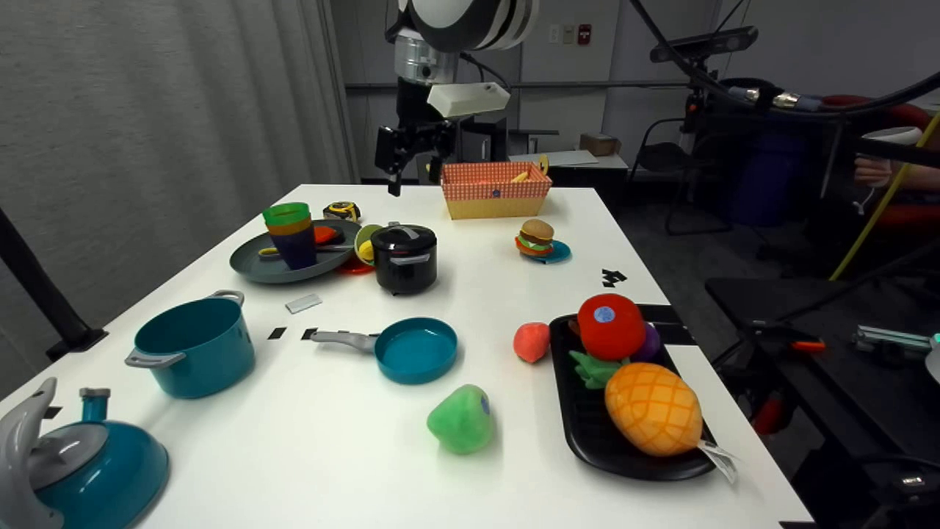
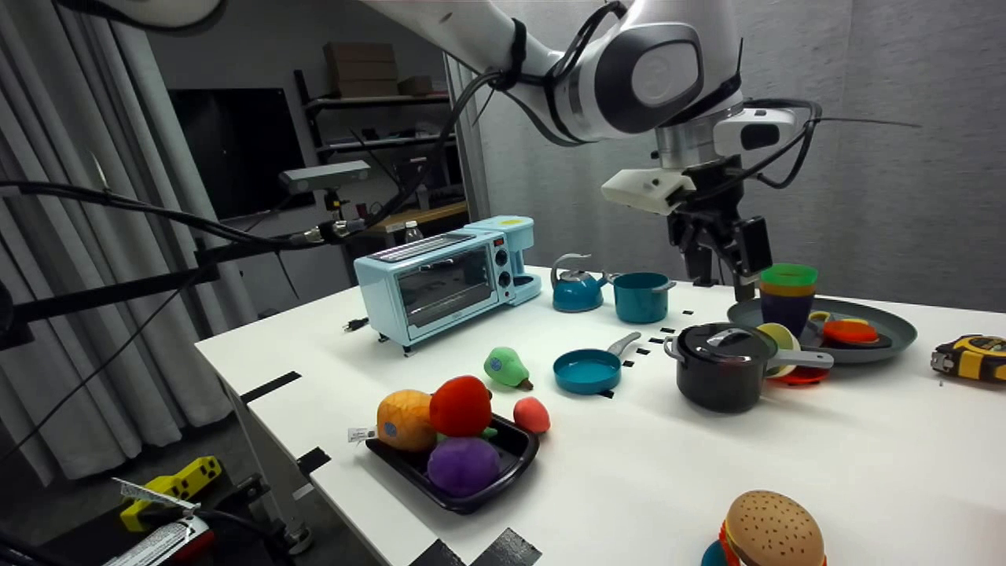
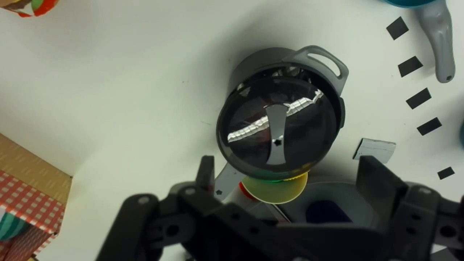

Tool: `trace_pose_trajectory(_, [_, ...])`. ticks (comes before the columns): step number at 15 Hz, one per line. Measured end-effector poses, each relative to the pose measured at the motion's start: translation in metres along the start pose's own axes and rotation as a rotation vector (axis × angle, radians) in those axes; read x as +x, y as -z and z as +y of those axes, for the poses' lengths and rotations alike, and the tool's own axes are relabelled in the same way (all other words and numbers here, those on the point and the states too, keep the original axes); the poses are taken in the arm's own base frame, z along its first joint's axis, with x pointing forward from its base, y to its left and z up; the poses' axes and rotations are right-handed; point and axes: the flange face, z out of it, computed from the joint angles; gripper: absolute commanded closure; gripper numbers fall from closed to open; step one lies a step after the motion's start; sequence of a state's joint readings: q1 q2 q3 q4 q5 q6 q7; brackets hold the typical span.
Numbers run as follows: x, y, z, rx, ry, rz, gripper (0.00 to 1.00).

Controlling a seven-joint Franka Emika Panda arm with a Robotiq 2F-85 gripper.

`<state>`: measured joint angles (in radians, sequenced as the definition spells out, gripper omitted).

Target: Remove the lid from the black pot and put it on the blue pan

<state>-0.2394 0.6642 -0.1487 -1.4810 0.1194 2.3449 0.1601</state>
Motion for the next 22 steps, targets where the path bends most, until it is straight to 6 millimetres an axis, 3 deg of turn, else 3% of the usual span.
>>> trace_pose_trajectory(11, [0.014,-0.047,-0.021,0.001,0.029,-0.001,0.00])
trace_pose_trajectory(22, [0.012,-0.067,-0.022,-0.006,0.030,-0.016,0.01])
